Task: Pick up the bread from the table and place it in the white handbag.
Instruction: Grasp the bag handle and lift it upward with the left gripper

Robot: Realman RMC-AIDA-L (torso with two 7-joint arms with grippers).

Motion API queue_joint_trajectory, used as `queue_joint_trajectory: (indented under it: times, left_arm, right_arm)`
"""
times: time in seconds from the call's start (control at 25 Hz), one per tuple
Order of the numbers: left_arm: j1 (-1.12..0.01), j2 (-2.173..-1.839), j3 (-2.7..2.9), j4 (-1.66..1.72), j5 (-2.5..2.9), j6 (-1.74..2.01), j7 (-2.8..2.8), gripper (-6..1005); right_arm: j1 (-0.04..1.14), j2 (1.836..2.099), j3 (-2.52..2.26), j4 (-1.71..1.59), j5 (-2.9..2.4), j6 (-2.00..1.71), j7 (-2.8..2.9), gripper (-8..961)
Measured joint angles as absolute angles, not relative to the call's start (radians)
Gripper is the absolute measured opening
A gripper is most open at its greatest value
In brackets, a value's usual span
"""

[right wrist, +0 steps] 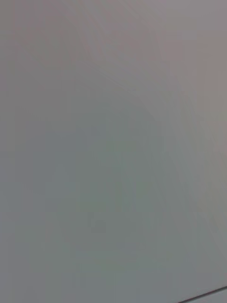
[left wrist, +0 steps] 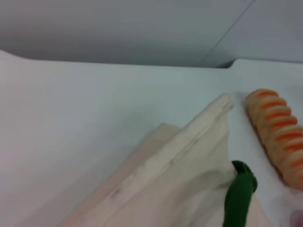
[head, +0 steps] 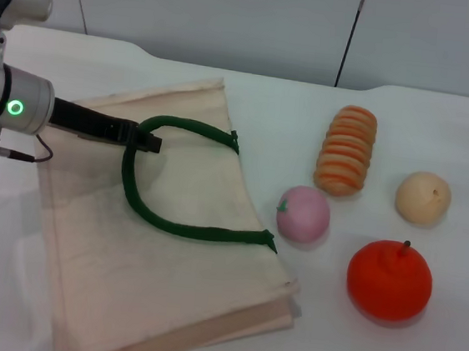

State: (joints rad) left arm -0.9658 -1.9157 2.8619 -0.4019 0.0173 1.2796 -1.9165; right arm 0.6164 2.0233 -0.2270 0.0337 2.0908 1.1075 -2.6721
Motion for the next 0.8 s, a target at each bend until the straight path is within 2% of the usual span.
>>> queue_joint_trajectory:
  times: [0.24,0.52,0.8]
  left_arm:
    - [-0.954,-1.903,2.862,-0.413,-0.081,1.335,-1.864,154]
    - [-0.904,-1.853,2.862,-0.449,-0.285,1.558,-1.735,127]
    - [-0.858,-1.838,2.863,-0.558,-0.429,1.757,-1.690,117]
  right_arm:
    - [0.612,2.023,-0.226,0.034,2.091,1.108,-2.672,892]
    - [0.613,2.023,-0.219,0.034,2.091,1.108,-2.672,892]
    - [0.615,2.022,-0.227,0.033,2.080,1.108,-2.630,893]
